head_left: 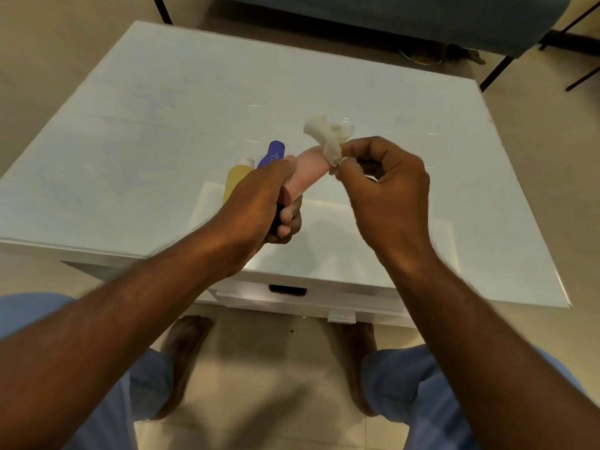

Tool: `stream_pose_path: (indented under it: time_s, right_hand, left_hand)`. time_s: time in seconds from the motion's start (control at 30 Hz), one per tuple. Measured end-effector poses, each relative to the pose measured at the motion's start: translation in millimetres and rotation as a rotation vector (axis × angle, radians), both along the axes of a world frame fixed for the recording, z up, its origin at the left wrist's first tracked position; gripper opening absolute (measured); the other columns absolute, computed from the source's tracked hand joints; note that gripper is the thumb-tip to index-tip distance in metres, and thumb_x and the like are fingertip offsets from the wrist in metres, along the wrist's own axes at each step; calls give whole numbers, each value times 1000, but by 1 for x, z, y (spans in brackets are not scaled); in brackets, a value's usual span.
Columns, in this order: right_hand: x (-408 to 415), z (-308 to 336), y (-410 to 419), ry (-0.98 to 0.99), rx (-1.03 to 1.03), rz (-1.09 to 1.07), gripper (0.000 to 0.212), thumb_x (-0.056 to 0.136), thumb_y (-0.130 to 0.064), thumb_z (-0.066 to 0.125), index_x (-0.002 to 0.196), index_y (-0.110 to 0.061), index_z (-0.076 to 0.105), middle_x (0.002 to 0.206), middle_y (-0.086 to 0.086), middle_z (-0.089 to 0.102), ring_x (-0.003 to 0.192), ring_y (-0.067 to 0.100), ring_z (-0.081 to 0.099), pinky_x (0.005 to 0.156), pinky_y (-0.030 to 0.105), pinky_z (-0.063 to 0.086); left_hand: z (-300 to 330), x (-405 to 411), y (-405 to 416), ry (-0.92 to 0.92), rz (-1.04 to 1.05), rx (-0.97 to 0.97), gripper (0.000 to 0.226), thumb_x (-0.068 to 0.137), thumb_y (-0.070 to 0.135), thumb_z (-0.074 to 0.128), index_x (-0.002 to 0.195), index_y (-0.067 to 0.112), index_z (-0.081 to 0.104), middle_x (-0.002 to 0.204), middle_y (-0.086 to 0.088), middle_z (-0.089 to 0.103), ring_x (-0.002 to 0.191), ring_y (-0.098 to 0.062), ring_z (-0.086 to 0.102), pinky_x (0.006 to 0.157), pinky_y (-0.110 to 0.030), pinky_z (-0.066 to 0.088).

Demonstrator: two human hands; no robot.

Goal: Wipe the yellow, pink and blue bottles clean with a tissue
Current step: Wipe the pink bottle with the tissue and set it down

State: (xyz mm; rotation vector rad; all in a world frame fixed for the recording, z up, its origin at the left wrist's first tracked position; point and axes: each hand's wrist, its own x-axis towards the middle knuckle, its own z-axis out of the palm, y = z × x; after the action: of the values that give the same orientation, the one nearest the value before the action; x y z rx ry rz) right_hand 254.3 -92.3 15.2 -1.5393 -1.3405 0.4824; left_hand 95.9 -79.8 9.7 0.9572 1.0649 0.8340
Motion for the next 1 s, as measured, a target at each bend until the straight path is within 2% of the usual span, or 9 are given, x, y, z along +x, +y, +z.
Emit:
stream_pose_path:
  time_s: [0.1,0.2,0.27,0.33,0.47,0.53,0.67,0.83,1.0]
  right_hand:
    - [-12,-1,-15,-91,46,84,15,88,-12,68,97,-19,78,95,-6,74,90,9,70,76,29,60]
    - [-17,1,-17,-103,67,152,19,85,-27,68,96,-17,79,96,-6,75,92,8,70,76,19,57]
    - [-5,1,-4,-73,41,25,24,87,-35,66,99,-20,81,97,-7,75,88,7,68,76,21,56]
    - [4,1,3,-75,24,-70,15,90,-23,69,100,-20,81,97,-6,75,85,7,67,76,26,56]
    - [-17,-4,-17,-149,101,142,12,88,-5,70,92,-13,78,93,-2,73,86,9,69,75,17,56]
    - [-17,-5,-14,-142,109,150,8,89,-8,73,93,-13,78,93,-3,73,87,9,70,76,19,58]
    - [2,-2,3,-107,27,-27,12,92,-17,71,100,-17,80,94,-7,74,86,4,70,78,20,59]
    - [-20,0,-21,-171,133,213,9,89,-22,76,90,-13,74,88,-5,70,82,10,68,75,23,58]
    - [2,1,-1,-171,14,-16,8,89,-24,73,96,-21,77,89,-7,73,79,4,66,76,21,56]
  left_hand:
    - [-5,-1,2,40,18,16,32,100,38,40,99,8,50,56,-8,42,44,-15,41,47,-26,39]
    - [-7,-4,5,56,11,49,30,97,37,41,93,7,45,55,-8,41,45,-17,40,47,-25,38]
    - [-6,-4,3,70,-31,64,36,98,40,41,86,6,45,55,-7,42,44,-15,43,46,-24,40]
    - [-8,-3,1,113,-70,84,40,98,43,41,81,7,45,55,-6,44,44,-14,46,45,-24,41]
    - [-12,-4,2,143,-33,77,31,90,40,43,87,10,49,55,-5,44,44,-13,45,45,-25,41]
    - [-11,-4,3,135,-11,71,32,91,40,44,87,9,48,55,-5,44,43,-13,45,44,-24,40]
    - [-11,-5,2,153,-26,85,39,95,44,45,86,7,47,55,-6,47,44,-14,49,44,-24,43]
    - [-10,-5,2,189,61,107,35,101,34,41,79,8,50,51,-2,47,42,-10,48,43,-22,44]
    - [-12,-3,1,159,-12,55,39,91,46,50,92,7,50,56,-8,48,43,-16,51,44,-24,45]
